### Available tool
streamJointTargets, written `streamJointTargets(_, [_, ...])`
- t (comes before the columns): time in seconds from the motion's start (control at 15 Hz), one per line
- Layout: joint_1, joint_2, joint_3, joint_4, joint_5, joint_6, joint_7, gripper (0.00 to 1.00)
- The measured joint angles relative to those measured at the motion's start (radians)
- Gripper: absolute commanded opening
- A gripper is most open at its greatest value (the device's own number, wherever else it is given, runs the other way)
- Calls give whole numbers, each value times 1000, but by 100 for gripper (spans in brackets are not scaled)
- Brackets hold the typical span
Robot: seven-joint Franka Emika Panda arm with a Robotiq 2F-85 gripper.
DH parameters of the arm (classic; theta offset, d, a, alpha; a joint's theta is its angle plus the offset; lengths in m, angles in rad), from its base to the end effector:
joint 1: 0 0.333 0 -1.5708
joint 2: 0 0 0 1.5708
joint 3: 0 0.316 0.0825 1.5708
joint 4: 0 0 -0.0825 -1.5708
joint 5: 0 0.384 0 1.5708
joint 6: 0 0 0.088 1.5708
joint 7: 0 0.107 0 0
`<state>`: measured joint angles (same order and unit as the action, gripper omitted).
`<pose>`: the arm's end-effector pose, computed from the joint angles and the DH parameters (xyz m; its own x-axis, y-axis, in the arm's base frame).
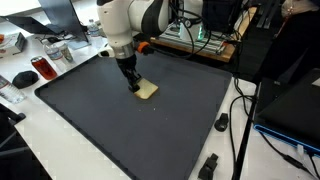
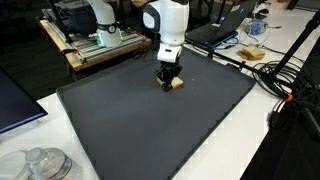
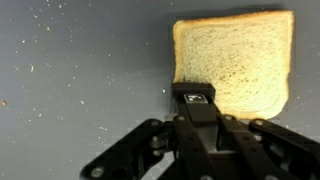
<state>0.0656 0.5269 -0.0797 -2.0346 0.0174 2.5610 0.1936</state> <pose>0.5978 -0.0083 0.1826 0.9777 -0.2098 0.0072 -0.2099 -0.9773 0.0296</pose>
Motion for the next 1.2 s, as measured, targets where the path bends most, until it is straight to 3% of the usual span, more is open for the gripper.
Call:
streamJointTargets(0.6, [27, -97, -2, -42, -9, -6, 61, 6])
streamJointTargets(1.2, [186, -127, -74, -51, -222, -39, 460, 6])
